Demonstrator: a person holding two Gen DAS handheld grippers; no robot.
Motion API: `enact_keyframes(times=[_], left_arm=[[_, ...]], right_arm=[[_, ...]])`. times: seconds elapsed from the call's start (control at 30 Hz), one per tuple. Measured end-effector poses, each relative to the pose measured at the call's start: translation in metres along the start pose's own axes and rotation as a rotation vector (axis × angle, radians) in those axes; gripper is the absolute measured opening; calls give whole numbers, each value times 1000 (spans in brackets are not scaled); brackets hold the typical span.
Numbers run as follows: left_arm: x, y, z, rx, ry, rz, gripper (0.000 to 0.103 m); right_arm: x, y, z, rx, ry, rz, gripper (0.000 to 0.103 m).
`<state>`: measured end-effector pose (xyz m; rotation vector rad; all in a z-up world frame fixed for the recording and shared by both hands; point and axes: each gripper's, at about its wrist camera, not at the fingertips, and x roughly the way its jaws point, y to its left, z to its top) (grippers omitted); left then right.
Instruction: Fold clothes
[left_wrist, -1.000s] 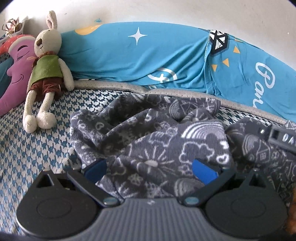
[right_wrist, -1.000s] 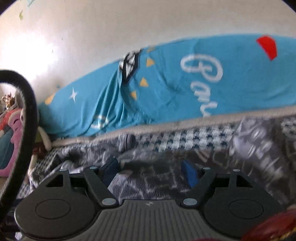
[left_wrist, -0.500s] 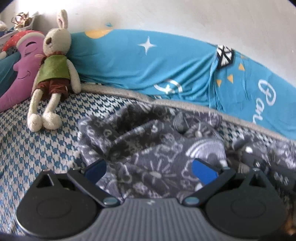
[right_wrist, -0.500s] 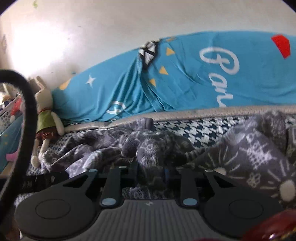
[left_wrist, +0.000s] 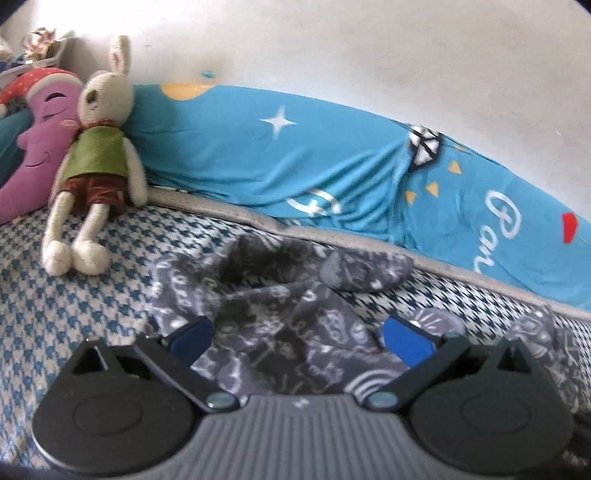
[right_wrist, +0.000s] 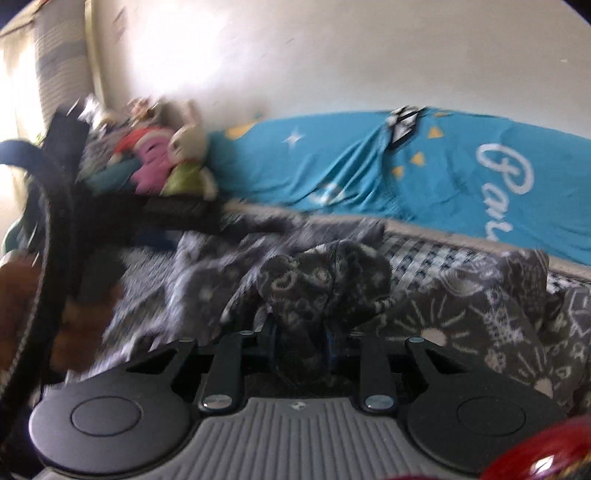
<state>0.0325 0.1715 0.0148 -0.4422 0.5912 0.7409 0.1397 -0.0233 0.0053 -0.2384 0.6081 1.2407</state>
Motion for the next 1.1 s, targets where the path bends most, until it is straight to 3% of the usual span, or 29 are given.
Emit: enact_keyframes(times=[0.17, 0.33, 0.47, 0.57, 0.7, 0.87, 0.97, 1.1], left_arm=[[16, -5, -17, 22, 99, -49, 103], [19, -10, -34, 106, 100, -3, 103], [21, -11, -46, 162, 98, 26, 103], [20, -10, -49, 174, 91, 30, 103], [19, -10, -51, 180, 86, 33, 103], [17, -10, -53, 187, 83, 34, 103], [16, -8, -53, 188, 88, 29, 103], [16, -5, -54, 194, 98, 25, 103]], right_arm=[[-5, 2, -11, -9, 42, 46, 26], [-20, -9, -6, 53, 30, 96, 28], [-41, -18, 2, 139, -63, 165, 28], [-38, -24, 13, 193, -116, 158, 31], [-19, -33, 23, 243, -135, 122, 46], [5, -45, 36, 306, -159, 78, 58], [21, -50, 35, 325, -118, 68, 65], [41, -51, 25, 339, 3, 70, 65]])
